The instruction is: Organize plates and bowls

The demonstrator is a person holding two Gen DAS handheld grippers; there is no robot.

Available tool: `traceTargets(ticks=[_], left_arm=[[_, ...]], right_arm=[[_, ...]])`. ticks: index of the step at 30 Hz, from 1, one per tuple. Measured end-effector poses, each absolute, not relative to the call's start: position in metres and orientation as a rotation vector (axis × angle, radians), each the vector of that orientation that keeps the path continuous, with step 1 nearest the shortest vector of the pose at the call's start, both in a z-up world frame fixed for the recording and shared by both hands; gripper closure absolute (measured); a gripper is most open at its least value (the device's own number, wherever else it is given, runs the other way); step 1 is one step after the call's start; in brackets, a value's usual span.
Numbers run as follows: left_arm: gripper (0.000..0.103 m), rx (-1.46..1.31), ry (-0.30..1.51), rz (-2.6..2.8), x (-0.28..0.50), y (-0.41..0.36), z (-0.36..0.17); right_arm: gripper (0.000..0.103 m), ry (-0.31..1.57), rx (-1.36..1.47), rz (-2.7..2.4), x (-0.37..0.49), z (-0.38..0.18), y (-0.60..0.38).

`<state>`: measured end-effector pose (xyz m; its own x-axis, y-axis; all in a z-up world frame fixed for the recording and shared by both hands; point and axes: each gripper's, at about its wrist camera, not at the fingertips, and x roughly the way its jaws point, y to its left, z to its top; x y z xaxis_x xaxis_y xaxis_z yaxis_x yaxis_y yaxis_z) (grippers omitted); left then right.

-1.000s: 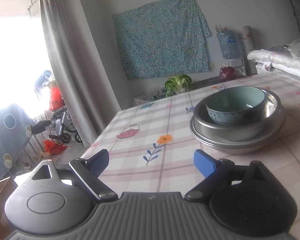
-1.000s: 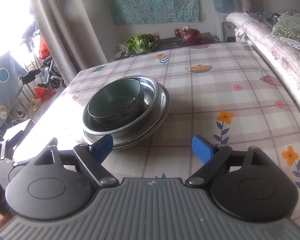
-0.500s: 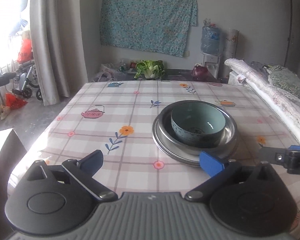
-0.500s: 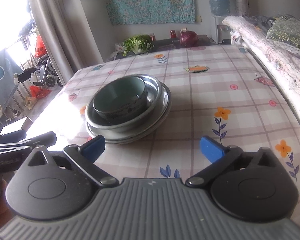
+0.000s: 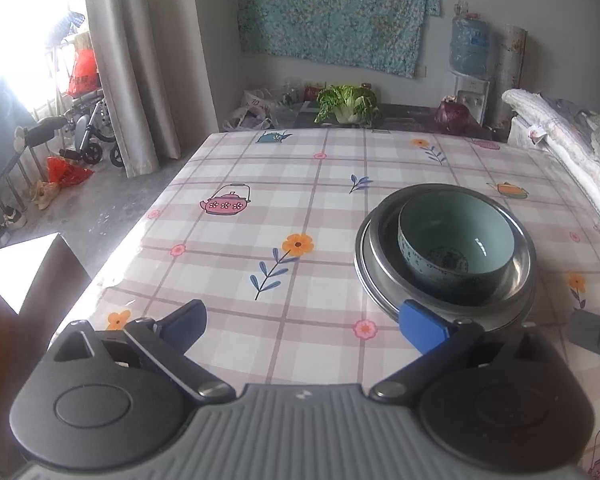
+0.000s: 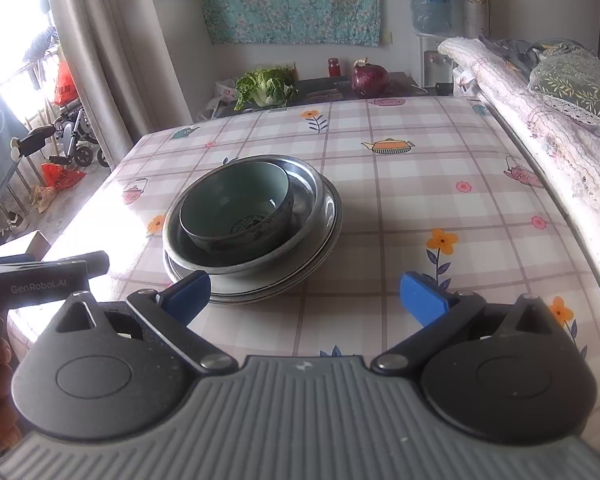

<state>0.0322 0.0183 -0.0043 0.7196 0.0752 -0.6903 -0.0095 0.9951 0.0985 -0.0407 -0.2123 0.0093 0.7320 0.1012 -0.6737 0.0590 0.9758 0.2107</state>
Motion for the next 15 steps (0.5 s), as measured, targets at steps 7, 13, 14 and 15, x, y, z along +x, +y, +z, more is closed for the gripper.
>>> traceTargets(ticks=[7, 13, 14, 15], left_arm=[[0.000, 0.091, 0.838, 0.062, 0.036, 0.013, -0.015], [0.000, 0.129, 0.837, 0.077, 0.033, 0.006, -0.016], [0.000, 0.128, 0.838, 0.077, 0.032, 0.006, -0.016], [0.000, 0.127, 0.840, 0.076, 0.032, 0.005, -0.016]], right_arm=[[0.001, 0.781, 0.194, 0.038, -0.031, 0.010, -0.202], [0.001, 0.789, 0.207, 0.007, -0.028, 0.009, -0.205], [0.001, 0.795, 0.208, 0.001, -0.028, 0.008, -0.206], [0.001, 0.803, 0.210, -0.007, -0.027, 0.007, -0.206]])
